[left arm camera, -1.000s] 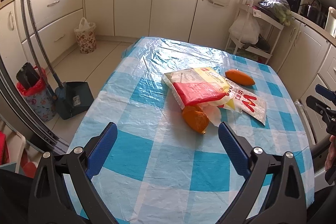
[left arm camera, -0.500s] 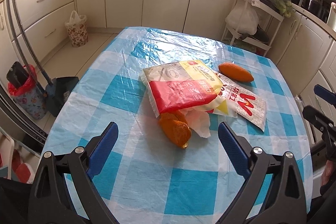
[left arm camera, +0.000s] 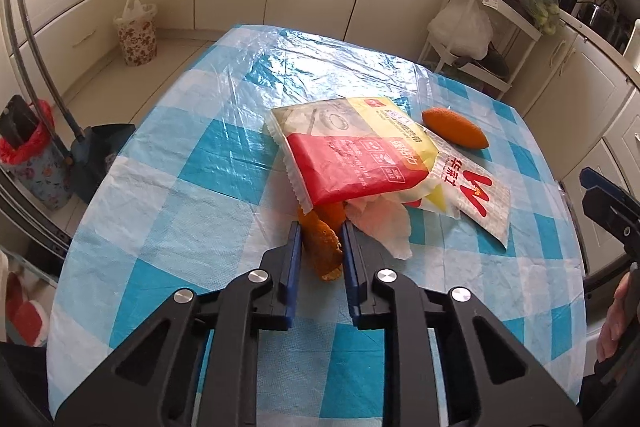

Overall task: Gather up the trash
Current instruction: 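Grasp the orange peel under the snack bag with the left gripper, then grasp and lift the red-and-yellow snack bag with the right gripper while the left holds the peel, then carry the snack bag and peel in both grippers to the yellow bucket, then open the right gripper over the bucket while the left gripper releases the peel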

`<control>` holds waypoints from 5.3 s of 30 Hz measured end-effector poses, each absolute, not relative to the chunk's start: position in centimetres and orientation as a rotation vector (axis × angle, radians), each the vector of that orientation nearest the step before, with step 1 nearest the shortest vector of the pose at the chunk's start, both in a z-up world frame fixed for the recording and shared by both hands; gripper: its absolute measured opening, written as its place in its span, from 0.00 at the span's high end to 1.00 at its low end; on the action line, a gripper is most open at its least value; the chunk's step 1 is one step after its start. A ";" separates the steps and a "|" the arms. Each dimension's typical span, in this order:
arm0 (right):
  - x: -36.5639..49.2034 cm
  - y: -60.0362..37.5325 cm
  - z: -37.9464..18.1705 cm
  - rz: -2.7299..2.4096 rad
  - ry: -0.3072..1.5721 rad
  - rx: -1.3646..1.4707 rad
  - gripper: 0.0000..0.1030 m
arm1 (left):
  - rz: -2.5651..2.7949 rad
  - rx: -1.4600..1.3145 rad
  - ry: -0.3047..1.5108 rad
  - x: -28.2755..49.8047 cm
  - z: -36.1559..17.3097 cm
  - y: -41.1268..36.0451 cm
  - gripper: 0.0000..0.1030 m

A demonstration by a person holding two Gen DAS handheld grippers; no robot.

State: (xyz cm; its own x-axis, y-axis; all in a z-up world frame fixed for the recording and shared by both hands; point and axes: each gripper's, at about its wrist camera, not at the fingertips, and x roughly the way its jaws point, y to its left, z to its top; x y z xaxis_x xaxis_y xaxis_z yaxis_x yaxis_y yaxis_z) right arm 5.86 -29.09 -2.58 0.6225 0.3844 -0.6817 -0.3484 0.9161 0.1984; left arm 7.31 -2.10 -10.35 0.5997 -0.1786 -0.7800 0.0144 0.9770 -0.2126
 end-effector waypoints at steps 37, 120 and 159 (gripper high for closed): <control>12.1 -25.6 -2.8 0.623 0.775 0.836 0.98 | -0.203 -0.248 0.945 6.4 -10.3 0.1 0.72; -2.5 -56.8 -4.2 -0.088 0.702 0.674 0.98 | -0.489 0.131 0.754 -2.0 -4.6 -20.0 0.86; -4.5 -64.8 -7.8 -0.543 0.747 0.632 0.28 | -0.761 0.071 1.028 2.6 -10.6 -47.0 0.85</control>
